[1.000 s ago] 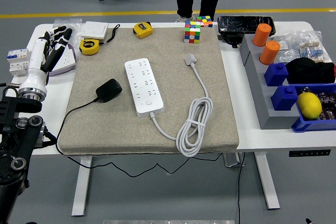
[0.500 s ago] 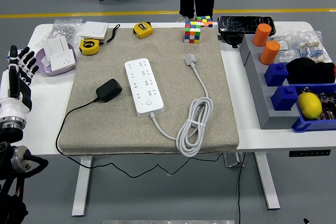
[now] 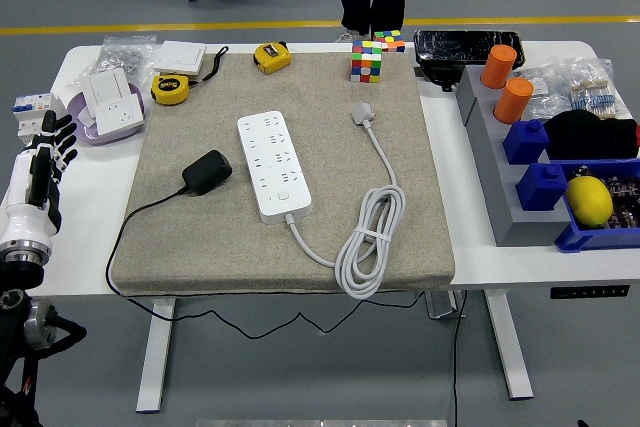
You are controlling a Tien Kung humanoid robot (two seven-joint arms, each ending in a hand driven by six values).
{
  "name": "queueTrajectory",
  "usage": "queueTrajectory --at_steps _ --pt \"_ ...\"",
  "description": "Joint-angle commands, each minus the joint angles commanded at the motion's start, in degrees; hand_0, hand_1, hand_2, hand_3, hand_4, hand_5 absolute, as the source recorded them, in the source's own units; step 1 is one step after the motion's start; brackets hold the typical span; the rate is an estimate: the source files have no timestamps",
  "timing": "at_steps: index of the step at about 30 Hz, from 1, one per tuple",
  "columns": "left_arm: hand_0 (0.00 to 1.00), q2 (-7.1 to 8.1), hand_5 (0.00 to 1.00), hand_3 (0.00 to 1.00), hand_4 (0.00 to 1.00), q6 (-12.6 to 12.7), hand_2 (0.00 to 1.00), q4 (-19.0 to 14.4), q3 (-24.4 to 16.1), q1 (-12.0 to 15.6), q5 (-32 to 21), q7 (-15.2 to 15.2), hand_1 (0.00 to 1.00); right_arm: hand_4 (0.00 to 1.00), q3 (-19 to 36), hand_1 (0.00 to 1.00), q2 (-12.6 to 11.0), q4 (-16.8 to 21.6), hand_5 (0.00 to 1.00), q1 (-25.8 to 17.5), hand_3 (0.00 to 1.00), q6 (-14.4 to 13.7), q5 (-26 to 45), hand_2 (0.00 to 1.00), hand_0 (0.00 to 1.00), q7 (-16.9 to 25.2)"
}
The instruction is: Pick up the plug,place it near the board,insert it into the board,press the button
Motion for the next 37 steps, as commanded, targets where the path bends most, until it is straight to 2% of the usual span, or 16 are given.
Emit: queueTrajectory --at_steps 2,3,14,15,20,21,27,37 --pt "0.878 0.00 0.980 0.770 0.998 0.1 0.848 -0.2 -0.2 0.1 0.7 0.2 0.914 0.998 -0.3 0.794 -0.2 0.0 0.998 0.1 0.793 0.0 0.1 0.774 0.913 0.0" --pt "0.817 0.00 0.960 0.756 0.998 0.2 0.806 -0.3 -0.3 0.1 0.9 0.2 0.858 0.998 -0.4 0.794 -0.3 0.0 0.998 0.3 0.793 0.0 0.3 0.774 0.912 0.1" --pt "0.787 0.00 0.926 0.751 0.998 0.7 0.774 -0.1 -1.1 -0.4 3.6 0.4 0.825 0.998 -0.7 0.794 -0.6 0.0 0.998 0.9 0.793 0.0 0.5 0.774 0.912 0.2" --pt "0.765 0.00 0.903 0.747 0.998 0.7 0.740 -0.1 -1.1 -0.4 3.7 0.4 0.782 0.998 -0.7 0.794 -0.6 0.0 0.998 1.0 0.793 0.0 0.5 0.774 0.912 0.2" --pt "0.765 0.00 0.903 0.747 0.998 0.9 0.740 -0.2 -1.4 -0.4 4.1 0.3 0.782 0.998 -0.5 0.794 -0.8 0.0 0.998 1.4 0.793 0.0 0.4 0.774 0.912 0.2" --pt "0.761 0.00 0.868 0.736 0.998 0.9 0.730 -0.2 -1.4 -0.4 4.2 0.3 0.773 0.998 -0.4 0.794 -0.9 0.0 0.998 1.4 0.793 -0.1 0.3 0.774 0.911 0.2" --pt "0.751 0.00 0.847 0.733 0.998 1.1 0.721 -0.1 -1.7 -0.5 4.7 0.3 0.767 0.998 0.5 0.794 -1.1 0.0 0.998 1.5 0.793 -0.1 -0.6 0.774 0.912 -0.2" --pt "0.745 0.00 0.843 0.723 0.998 1.2 0.716 -0.7 -3.1 0.6 5.8 0.3 0.763 0.998 1.0 0.794 -0.8 0.0 0.998 1.9 0.793 -0.1 -1.6 0.774 0.911 -0.2"
